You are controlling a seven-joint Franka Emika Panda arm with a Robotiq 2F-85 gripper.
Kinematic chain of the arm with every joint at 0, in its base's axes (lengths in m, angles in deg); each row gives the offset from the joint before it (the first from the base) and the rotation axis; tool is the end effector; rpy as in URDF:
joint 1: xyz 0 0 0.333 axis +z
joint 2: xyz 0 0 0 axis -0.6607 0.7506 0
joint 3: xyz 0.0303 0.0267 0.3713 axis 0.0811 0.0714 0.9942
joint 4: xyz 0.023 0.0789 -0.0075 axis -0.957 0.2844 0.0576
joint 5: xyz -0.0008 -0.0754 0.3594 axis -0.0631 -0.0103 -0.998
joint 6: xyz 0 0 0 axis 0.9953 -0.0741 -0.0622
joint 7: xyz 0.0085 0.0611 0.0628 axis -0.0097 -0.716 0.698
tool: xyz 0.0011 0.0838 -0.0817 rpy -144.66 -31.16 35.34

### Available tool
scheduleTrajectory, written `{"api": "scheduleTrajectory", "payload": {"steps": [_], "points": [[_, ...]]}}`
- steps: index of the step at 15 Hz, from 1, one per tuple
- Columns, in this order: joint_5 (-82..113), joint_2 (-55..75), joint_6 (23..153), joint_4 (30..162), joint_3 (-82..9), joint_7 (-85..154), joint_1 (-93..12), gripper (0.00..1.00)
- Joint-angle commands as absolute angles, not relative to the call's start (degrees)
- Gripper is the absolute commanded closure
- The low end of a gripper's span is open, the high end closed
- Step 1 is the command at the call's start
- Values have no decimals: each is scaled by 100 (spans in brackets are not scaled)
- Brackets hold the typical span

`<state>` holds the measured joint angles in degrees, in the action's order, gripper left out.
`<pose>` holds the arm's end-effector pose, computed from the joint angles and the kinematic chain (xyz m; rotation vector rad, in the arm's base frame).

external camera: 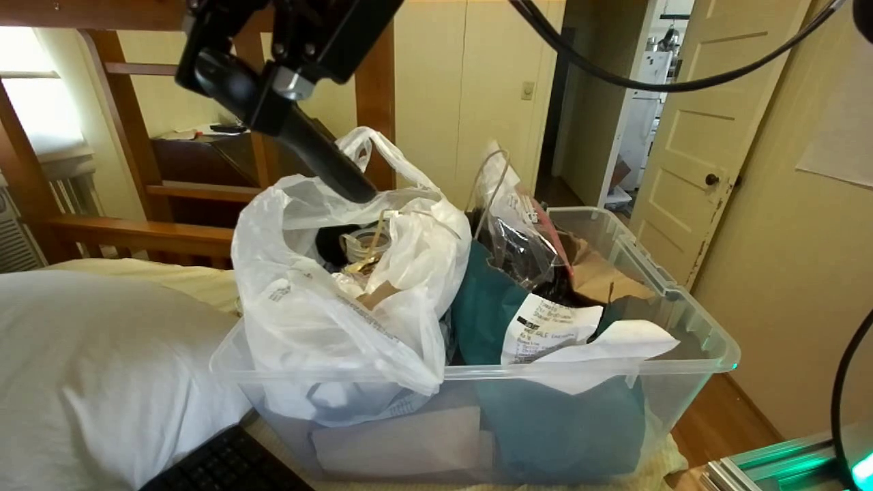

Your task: Move the remote, which is in the plastic, to the bed

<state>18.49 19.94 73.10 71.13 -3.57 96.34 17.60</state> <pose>0.1364 0.7069 0.6525 -0.9442 -2.6843 -0.6746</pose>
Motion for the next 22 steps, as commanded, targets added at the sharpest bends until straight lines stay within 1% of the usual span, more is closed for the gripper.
{"api": "scheduleTrajectory", "payload": {"steps": [1, 2, 3, 4, 8, 9, 12, 16, 20, 22], "points": [[1588, 2868, 7104, 5980, -261, 10704, 2001, 67], [1413, 2910, 7152, 5963, -219, 10989, 1943, 67], [1675, 2509, 7304, 6607, -307, 10337, 1872, 67], [1654, 2573, 7305, 6557, -305, 10355, 1880, 42], [1657, 2557, 7305, 6571, -306, 10317, 1878, 42], [1657, 2557, 7305, 6572, -307, 10317, 1878, 67], [1434, 2676, 7190, 6440, -306, 9458, 1995, 67], [1323, 2431, 7378, 6777, -320, 8000, 2113, 67], [1142, 1835, 7853, 7815, -265, 6633, 2129, 67], [1104, 1424, 7827, 8413, -240, 5948, 2125, 67]]}}
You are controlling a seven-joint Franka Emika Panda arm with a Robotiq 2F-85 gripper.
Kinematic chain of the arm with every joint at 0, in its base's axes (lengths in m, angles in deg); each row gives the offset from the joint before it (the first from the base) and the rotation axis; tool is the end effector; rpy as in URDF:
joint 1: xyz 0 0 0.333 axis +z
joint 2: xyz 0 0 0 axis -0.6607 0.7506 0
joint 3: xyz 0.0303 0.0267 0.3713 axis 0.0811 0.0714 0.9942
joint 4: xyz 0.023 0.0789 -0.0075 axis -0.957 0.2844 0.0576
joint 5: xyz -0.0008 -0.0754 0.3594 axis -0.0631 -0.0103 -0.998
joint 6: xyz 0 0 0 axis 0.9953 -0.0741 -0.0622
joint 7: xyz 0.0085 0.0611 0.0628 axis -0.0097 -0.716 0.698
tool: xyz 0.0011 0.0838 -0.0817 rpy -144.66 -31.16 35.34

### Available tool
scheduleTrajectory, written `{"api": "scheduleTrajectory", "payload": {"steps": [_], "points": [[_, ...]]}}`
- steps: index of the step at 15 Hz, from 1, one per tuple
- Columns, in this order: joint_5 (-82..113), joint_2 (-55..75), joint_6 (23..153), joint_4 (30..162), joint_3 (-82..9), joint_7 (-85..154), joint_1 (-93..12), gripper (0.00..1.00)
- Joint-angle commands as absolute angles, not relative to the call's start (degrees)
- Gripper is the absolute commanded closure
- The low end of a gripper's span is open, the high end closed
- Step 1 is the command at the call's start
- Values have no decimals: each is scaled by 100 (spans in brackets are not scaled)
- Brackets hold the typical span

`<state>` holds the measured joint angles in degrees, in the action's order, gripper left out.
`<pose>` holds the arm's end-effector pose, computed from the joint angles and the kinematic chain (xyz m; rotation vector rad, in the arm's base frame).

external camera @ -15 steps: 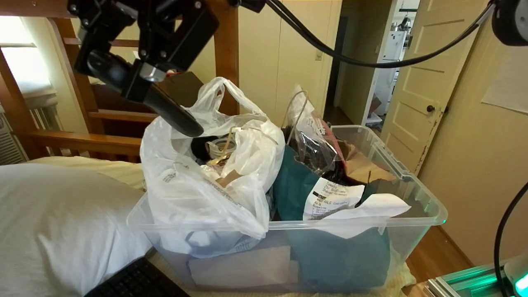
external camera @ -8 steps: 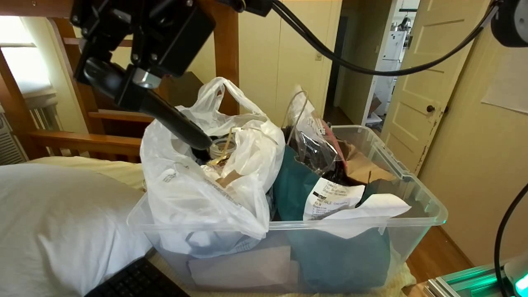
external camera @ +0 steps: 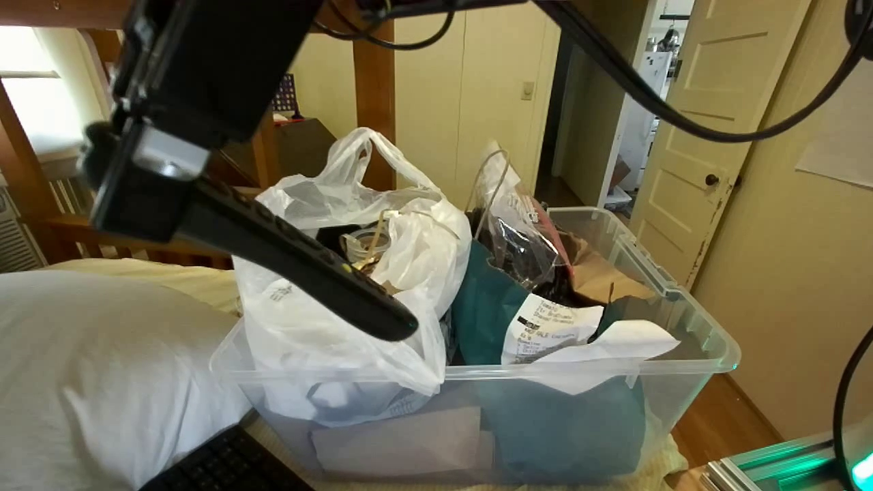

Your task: Move the remote, which is in the plastic, to the bed

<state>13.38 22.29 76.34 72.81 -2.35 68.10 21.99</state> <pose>0.0696 0.7301 0.6212 -1.4083 -2.2698 -0.4345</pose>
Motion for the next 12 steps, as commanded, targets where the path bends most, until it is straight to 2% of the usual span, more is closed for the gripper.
{"api": "scheduleTrajectory", "payload": {"steps": [1, 3, 4, 7, 12], "points": [[1055, 1221, 7713, 8675, -204, 5646, 2114, 67], [827, 779, 7452, 9209, -248, 5107, 2182, 67], [1104, 1479, 7527, 8353, -277, 5580, 2309, 42], [1003, 1022, 7444, 8915, -258, 5190, 2299, 42], [993, 934, 7437, 9034, -291, 5165, 2259, 42]]}}
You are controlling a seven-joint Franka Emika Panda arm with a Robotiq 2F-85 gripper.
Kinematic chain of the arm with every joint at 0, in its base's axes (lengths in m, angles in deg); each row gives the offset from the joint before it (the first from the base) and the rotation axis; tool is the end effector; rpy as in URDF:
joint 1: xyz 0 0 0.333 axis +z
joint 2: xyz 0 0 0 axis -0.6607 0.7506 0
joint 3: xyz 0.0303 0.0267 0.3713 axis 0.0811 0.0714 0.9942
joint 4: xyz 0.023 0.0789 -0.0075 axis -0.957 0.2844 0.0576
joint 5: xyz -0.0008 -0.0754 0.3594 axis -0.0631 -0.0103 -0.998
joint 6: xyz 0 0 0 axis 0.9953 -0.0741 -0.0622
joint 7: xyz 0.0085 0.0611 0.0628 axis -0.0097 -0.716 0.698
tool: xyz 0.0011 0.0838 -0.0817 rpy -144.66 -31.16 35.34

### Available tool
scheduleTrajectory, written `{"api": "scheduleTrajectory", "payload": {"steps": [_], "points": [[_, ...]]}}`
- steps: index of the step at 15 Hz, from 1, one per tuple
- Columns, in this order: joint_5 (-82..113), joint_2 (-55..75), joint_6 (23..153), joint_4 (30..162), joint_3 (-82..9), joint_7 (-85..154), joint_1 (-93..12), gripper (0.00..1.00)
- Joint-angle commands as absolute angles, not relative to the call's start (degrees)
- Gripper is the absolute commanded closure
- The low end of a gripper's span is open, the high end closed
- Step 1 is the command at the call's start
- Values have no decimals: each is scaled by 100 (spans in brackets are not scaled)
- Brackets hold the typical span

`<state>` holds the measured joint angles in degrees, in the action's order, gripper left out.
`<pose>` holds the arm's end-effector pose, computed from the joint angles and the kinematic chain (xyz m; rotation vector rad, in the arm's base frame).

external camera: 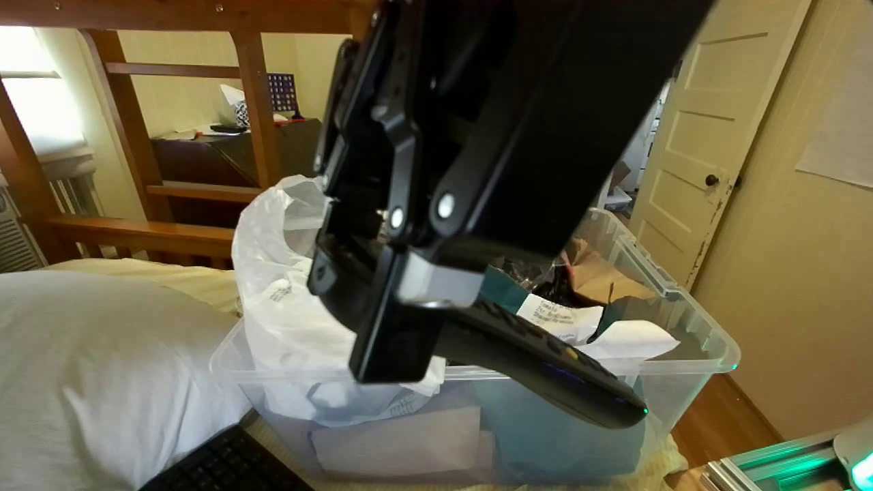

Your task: Move the remote, which is in the plastic, to the bed

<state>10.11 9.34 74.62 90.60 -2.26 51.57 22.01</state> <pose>0.0076 0.6591 0.6120 -1.7251 -2.1715 -0.2355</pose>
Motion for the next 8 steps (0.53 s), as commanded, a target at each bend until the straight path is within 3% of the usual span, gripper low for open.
{"api": "scheduleTrajectory", "payload": {"steps": [1, 8], "points": [[884, 955, 7419, 9089, -287, 5121, 2229, 67], [609, 435, 7603, 10269, -359, 4061, 2193, 67]]}}
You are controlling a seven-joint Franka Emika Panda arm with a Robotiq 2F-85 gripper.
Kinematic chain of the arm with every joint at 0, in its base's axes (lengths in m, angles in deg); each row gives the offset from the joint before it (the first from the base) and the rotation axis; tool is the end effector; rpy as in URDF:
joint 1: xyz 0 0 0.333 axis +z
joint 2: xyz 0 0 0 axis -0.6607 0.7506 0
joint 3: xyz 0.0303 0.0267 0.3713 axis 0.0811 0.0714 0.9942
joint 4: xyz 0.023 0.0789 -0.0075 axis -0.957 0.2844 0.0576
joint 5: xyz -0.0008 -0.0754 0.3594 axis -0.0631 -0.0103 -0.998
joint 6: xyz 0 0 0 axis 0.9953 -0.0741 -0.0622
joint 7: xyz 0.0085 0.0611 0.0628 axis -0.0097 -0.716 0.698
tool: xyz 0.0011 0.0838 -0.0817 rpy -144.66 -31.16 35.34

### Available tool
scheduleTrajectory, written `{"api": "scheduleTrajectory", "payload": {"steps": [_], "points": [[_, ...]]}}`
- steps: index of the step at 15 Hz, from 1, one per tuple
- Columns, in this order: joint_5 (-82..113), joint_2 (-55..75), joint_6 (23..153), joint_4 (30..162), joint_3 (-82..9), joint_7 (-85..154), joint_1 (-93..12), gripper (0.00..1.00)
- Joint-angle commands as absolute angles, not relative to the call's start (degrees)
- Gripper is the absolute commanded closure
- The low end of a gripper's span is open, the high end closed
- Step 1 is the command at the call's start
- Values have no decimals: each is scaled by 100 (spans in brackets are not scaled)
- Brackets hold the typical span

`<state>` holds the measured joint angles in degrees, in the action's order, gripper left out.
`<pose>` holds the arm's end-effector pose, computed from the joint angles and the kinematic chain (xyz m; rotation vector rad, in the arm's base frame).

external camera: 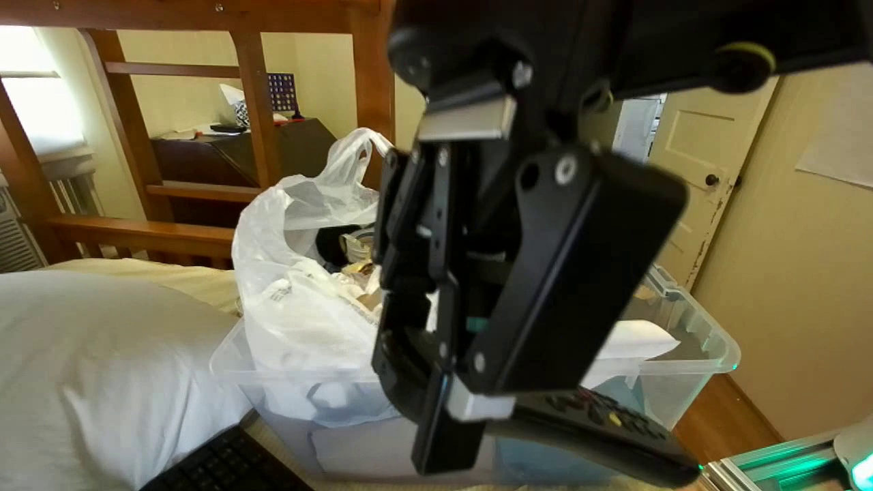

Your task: Move the remote, which is in the plastic, to the bed

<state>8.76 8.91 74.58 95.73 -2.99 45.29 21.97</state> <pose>0.0077 0.6499 0.5724 -1.8896 -2.0933 -0.1090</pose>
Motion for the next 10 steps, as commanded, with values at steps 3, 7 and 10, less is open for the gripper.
{"api": "scheduleTrajectory", "payload": {"steps": [3, 7, 10], "points": [[494, 113, 7780, 10900, -342, 3532, 2211, 67], [641, -295, 8086, 11808, -345, 2973, 2221, 67], [697, -460, 8404, 12360, -319, 2889, 2206, 67]]}}
